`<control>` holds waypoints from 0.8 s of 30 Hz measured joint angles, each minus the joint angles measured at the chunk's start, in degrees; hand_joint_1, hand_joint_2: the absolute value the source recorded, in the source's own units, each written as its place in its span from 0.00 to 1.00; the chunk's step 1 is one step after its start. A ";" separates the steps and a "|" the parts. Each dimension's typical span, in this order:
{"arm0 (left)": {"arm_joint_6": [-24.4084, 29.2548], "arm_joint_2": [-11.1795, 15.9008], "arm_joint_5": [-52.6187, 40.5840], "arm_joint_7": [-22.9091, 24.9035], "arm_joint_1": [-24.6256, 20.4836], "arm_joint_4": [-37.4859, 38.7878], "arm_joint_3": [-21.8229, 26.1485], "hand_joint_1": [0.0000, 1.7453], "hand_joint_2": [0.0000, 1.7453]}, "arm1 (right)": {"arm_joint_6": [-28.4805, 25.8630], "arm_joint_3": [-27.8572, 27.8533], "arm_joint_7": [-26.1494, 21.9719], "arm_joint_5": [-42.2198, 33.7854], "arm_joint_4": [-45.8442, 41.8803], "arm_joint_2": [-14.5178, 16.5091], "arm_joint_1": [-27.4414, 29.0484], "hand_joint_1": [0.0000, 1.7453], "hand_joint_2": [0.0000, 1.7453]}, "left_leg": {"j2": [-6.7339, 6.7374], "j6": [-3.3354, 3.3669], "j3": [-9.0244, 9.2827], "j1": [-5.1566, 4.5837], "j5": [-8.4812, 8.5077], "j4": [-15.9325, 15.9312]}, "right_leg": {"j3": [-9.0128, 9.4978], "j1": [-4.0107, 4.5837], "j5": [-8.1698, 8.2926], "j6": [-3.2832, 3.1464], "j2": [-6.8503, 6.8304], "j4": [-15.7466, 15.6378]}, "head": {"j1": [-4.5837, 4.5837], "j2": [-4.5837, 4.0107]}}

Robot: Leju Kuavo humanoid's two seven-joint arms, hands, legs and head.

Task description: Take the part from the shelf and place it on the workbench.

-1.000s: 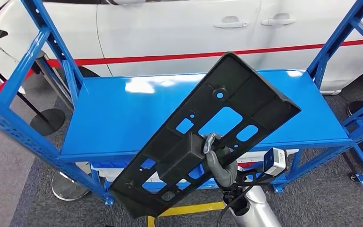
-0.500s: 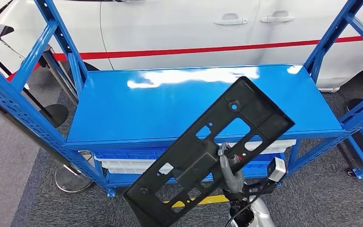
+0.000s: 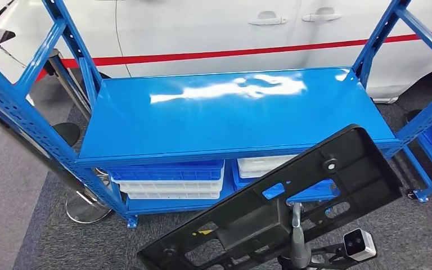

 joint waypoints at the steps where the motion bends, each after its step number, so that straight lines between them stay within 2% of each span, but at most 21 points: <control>1: -0.01 -0.03 -0.03 0.00 -0.02 0.00 -0.07 0.00 1.00 | 0.25 -0.03 -0.22 0.27 -1.10 0.26 0.12 1.00 1.00 | 0.11 0.32 -0.13 0.14 0.24 -0.40 | -0.08 -0.04 0.12 0.36 0.06 0.06 | -0.09 0.00; 2: -0.03 -0.05 -0.10 0.01 -0.04 0.00 -0.13 0.00 1.00 | 0.48 -0.10 -0.43 0.72 -2.11 0.43 0.27 1.00 1.00 | 0.23 0.73 -0.28 0.29 0.68 -0.63 | -0.35 -0.09 -0.45 0.69 0.12 0.50 | -0.07 0.00; 3: -0.09 -0.05 -0.20 0.01 -0.07 0.00 -0.20 0.00 1.00 | 0.86 -0.20 -0.62 1.47 -3.20 0.55 0.47 1.00 1.00 | 0.35 1.13 -0.55 0.47 1.22 -0.90 | -0.93 -0.16 -1.93 1.00 0.18 1.87 | 0.01 0.00; 4: -0.19 -0.02 -0.33 0.02 -0.09 0.00 -0.28 0.00 1.00 | 1.38 -0.34 -0.78 2.49 -4.40 0.71 0.71 1.00 1.00 | 0.47 1.43 -0.96 0.60 1.76 -1.07 | -1.87 -0.32 -4.14 1.29 0.22 4.28 | 0.09 0.00; 6: -0.55 0.12 -0.62 0.10 -0.10 0.00 -0.50 0.00 1.00 | 2.57 -0.70 -0.91 4.83 -7.26 1.33 1.34 1.00 1.00 | 0.52 1.62 -2.15 0.59 2.67 -1.03 | -4.31 -0.72 -9.02 1.89 0.22 11.44 | 0.25 0.01; 7: -0.73 0.18 -0.75 0.17 -0.08 0.00 -0.63 0.00 1.00 | 3.06 -0.88 -0.93 5.77 -8.62 1.71 1.67 1.00 1.00 | 0.54 1.53 -2.76 0.60 3.06 -0.94 | -4.98 -0.95 -10.21 2.14 0.20 14.24 | 0.26 0.01; 8: -0.89 0.21 -0.85 0.25 -0.07 0.00 -0.78 0.00 1.00 | 3.44 -1.05 -0.93 6.47 -9.87 2.07 1.98 1.00 1.00 | 0.56 1.40 -3.35 0.61 3.41 -0.84 | -4.78 -1.15 -10.29 2.33 0.18 15.35 | 0.26 0.01; 9: -0.98 0.23 -0.92 0.32 -0.05 0.00 -0.91 0.00 1.00 | 3.69 -1.20 -0.93 6.91 -10.95 2.38 2.20 1.00 1.00 | 0.57 1.24 -3.83 0.63 3.70 -0.72 | -3.36 -1.32 -9.28 2.43 0.15 14.04 | 0.27 0.00; 12: -1.16 0.24 -0.98 0.57 -0.04 0.00 -1.24 0.00 1.00 | 4.23 -1.49 -0.93 7.80 -13.54 3.22 2.55 1.00 1.00 | 0.57 0.53 -4.60 0.67 4.45 -0.55 | 4.50 -1.44 -5.67 2.17 0.13 2.39 | 0.23 0.00; 13: -1.26 0.24 -0.99 0.69 -0.04 0.00 -1.31 0.00 1.00 | 4.50 -1.56 -0.93 8.16 -14.40 3.55 2.66 1.00 1.00 | 0.56 0.17 -4.65 0.66 4.73 -0.60 | 6.00 -1.28 -5.15 1.93 0.15 -0.18 | 0.23 0.00; 14: -1.34 0.25 -0.99 0.82 -0.05 0.00 -1.37 0.00 1.00 | 4.81 -1.62 -0.93 8.48 -15.26 3.91 2.74 1.00 1.00 | 0.55 -0.25 -4.70 0.67 5.03 -0.67 | 6.60 -1.07 -5.05 1.66 0.17 -1.48 | 0.25 0.00; 15: -1.40 0.25 -0.98 0.92 -0.04 0.00 -1.40 0.00 1.00 | 5.11 -1.67 -0.93 8.67 -15.93 4.23 2.84 1.00 1.00 | 0.54 -0.69 -4.74 0.69 5.36 -0.83 | 6.39 -0.86 -4.72 1.36 0.19 -1.50 | 0.24 0.01; 17: -1.44 0.29 -0.89 1.02 0.06 0.00 -1.40 0.00 1.00 | 5.54 -1.72 -0.93 8.59 -16.83 4.83 2.87 1.00 1.00 | 0.51 -1.41 -5.11 0.75 5.34 -0.65 | 5.99 -1.03 -4.07 0.45 0.11 -2.13 | 0.30 0.01; 18: -1.43 0.32 -0.84 1.03 0.13 0.00 -1.40 0.00 1.00 | 5.68 -1.73 -0.93 8.38 -17.03 5.13 2.85 1.00 1.00 | 0.48 -1.63 -5.63 0.77 4.24 0.35 | 5.68 -1.13 -3.56 -0.09 0.02 -2.38 | 0.23 0.01; 19: -1.43 0.36 -0.79 1.03 0.23 0.00 -1.40 0.00 1.00 | 5.82 -1.74 -0.93 8.08 -17.13 5.38 2.81 1.00 1.00 | 0.45 -1.75 -6.49 0.79 2.29 2.50 | 5.31 -1.22 -3.03 -0.57 -0.07 -2.61 | 0.14 0.00; 21: -1.42 0.42 -0.73 1.02 0.47 0.00 -1.39 0.00 1.00 | 6.23 -1.76 -0.93 7.43 -17.14 5.70 2.75 1.00 1.00 | 0.40 -1.90 -8.95 0.83 -2.82 9.82 | 4.21 -0.98 -2.25 -1.12 -0.18 -2.48 | -0.10 0.01; 22: -1.42 0.43 -0.73 1.01 0.60 0.00 -1.39 0.00 1.00 | 6.52 -1.81 -0.93 7.18 -17.14 5.79 2.74 1.00 1.00 | 0.39 -2.00 -9.85 0.83 -4.47 13.25 | 3.60 -0.84 -1.93 -1.17 -0.21 -2.30 | -0.15 0.00; 23: -1.43 0.44 -0.75 1.01 0.69 0.00 -1.38 0.00 1.00 | 6.87 -1.88 -0.93 7.02 -17.14 5.88 2.71 1.00 1.00 | 0.38 -2.07 -9.99 0.83 -5.03 15.19 | 2.99 -0.73 -1.65 -1.18 -0.23 -2.04 | -0.16 0.00; 24: -1.48 0.47 -0.81 1.01 0.75 0.00 -1.39 0.00 1.00 | 7.27 -1.97 -0.93 6.97 -17.15 6.03 2.65 1.00 1.00 | 0.38 -2.07 -8.99 0.83 -4.43 14.81 | 2.40 -0.66 -1.43 -1.12 -0.24 -1.72 | -0.16 0.00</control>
